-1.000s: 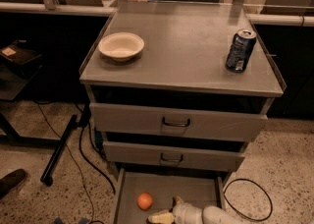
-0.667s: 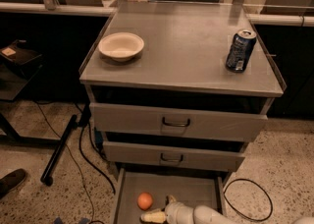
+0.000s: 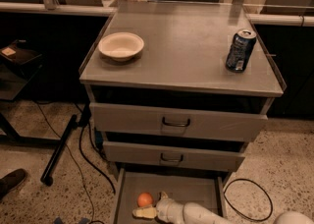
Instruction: Pick orange from bottom drawer and place on counter
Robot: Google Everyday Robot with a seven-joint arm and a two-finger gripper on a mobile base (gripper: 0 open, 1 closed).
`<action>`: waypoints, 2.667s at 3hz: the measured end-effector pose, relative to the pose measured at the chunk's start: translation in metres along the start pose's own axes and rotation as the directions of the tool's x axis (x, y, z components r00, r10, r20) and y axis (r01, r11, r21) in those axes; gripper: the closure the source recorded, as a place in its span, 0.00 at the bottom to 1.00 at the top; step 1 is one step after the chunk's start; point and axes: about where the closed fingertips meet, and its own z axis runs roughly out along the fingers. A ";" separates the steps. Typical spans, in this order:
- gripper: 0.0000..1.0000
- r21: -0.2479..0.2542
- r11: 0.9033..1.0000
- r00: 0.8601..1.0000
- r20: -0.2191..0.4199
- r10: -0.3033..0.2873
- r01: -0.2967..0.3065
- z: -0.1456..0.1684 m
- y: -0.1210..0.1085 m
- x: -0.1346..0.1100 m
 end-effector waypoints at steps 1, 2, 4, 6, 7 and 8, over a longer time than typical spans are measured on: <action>0.00 0.012 1.000 1.000 -0.002 0.006 -0.006 0.014 -0.001 0.002; 0.00 0.027 0.999 1.000 -0.012 0.019 -0.019 0.029 -0.004 0.007; 0.16 0.059 0.997 0.998 -0.006 0.058 -0.058 0.044 -0.013 0.011; 0.63 0.059 0.997 0.998 -0.006 0.059 -0.058 0.044 -0.013 0.011; 0.86 0.059 0.997 0.998 -0.006 0.059 -0.058 0.044 -0.013 0.011; 1.00 0.059 0.997 0.998 -0.006 0.059 -0.058 0.044 -0.013 0.011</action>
Offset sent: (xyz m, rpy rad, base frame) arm 0.0188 0.0246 -0.0371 -0.0327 0.0399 -0.0456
